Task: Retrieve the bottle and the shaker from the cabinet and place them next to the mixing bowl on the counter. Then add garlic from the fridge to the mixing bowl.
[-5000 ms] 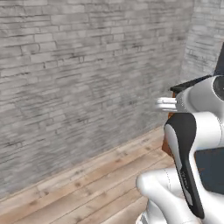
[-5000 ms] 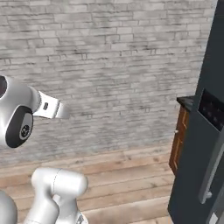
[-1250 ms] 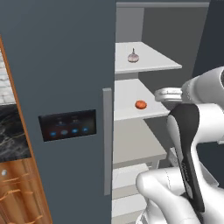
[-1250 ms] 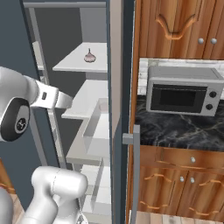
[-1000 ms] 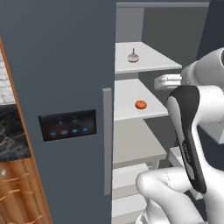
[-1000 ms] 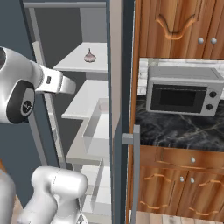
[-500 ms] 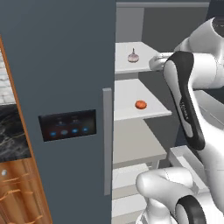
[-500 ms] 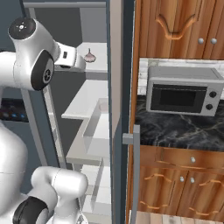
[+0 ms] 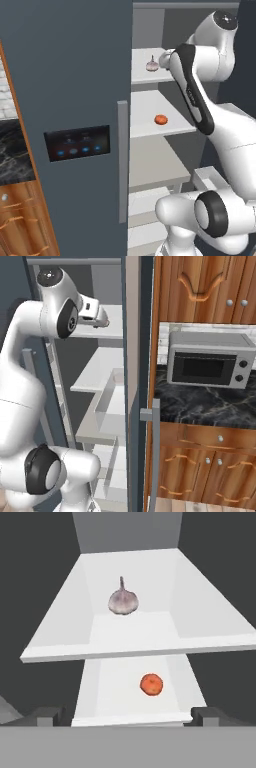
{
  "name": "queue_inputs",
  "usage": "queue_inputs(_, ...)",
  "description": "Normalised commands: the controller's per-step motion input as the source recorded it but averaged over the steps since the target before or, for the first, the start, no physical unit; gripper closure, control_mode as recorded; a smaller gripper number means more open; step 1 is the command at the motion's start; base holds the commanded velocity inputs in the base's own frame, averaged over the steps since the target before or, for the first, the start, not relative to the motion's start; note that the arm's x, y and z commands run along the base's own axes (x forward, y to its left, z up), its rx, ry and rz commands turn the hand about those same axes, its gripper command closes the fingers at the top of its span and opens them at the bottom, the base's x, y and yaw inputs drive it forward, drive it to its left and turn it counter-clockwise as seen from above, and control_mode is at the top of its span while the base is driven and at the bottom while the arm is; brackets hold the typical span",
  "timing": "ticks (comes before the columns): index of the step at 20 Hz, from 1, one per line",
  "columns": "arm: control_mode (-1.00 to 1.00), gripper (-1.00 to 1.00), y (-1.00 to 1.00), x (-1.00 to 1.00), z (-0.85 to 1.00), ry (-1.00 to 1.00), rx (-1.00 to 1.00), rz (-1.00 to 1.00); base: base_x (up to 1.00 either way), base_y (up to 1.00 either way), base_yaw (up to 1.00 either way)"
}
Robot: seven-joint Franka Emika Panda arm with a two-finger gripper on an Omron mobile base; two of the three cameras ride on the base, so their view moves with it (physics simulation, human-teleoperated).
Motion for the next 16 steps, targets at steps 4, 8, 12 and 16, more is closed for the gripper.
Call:
queue_inputs(4, -1.0, -1.0, 0.14, 0.5, -0.06, 0.0, 0.0, 0.0, 0.0, 0.0, 0.0)
queue_inputs(8, -1.0, -1.0, 0.01, 0.49, -0.04, 0.0, 0.0, 0.01, 0.0, 0.0, 0.0)
queue_inputs(12, -1.0, -1.0, 0.0, 0.61, -0.36, 0.01, 0.0, 0.02, 0.0, 0.0, 0.0)
queue_inputs(16, -1.0, -1.0, 0.06, 0.33, -0.18, 0.0, 0.0, 0.02, 0.0, 0.0, 0.0)
